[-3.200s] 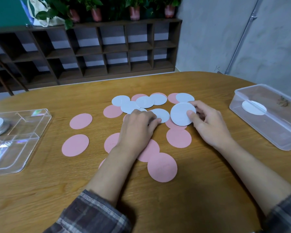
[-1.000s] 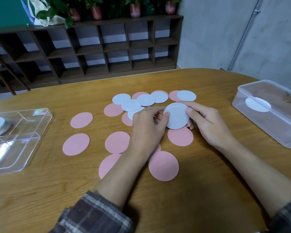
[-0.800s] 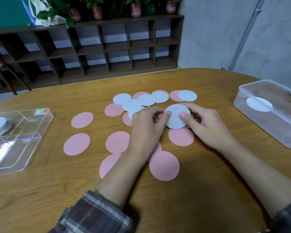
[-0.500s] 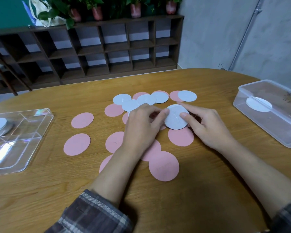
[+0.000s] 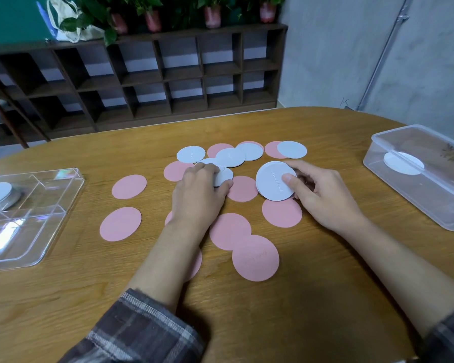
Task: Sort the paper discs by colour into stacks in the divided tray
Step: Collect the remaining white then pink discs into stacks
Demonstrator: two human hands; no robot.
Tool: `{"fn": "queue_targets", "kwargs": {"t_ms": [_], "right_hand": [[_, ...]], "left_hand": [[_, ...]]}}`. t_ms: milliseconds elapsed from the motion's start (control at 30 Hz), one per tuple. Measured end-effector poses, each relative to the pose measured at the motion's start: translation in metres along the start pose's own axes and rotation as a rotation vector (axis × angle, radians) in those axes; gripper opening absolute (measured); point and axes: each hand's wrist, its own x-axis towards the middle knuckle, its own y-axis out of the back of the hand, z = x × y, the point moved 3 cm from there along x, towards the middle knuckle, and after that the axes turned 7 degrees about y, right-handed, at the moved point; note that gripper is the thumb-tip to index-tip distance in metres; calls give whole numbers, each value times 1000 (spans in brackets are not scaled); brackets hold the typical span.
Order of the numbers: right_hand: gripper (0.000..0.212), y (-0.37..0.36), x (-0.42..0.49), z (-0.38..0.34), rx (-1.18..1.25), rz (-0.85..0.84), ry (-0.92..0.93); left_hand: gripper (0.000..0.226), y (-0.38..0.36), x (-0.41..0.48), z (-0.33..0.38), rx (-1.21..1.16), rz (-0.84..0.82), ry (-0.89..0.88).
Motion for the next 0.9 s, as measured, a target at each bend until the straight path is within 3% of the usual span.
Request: {"fn": "queue_targets", "kwargs": {"t_ms": [233,567,700,900], "right_hand": [[28,0,0,2,-2,-2,-17],[27,1,1,2,-6,9,-26],[28,1,1,2,1,31,-37],[35,6,2,5,-56,99,-65]], "left_hand": [[17,6,-3,7,34,119,-97],[18,15,-12,24,-5,205,-248],[18,20,-18,30,-103,269,-322],[7,20,-15,30,-453,186,-287]]}}
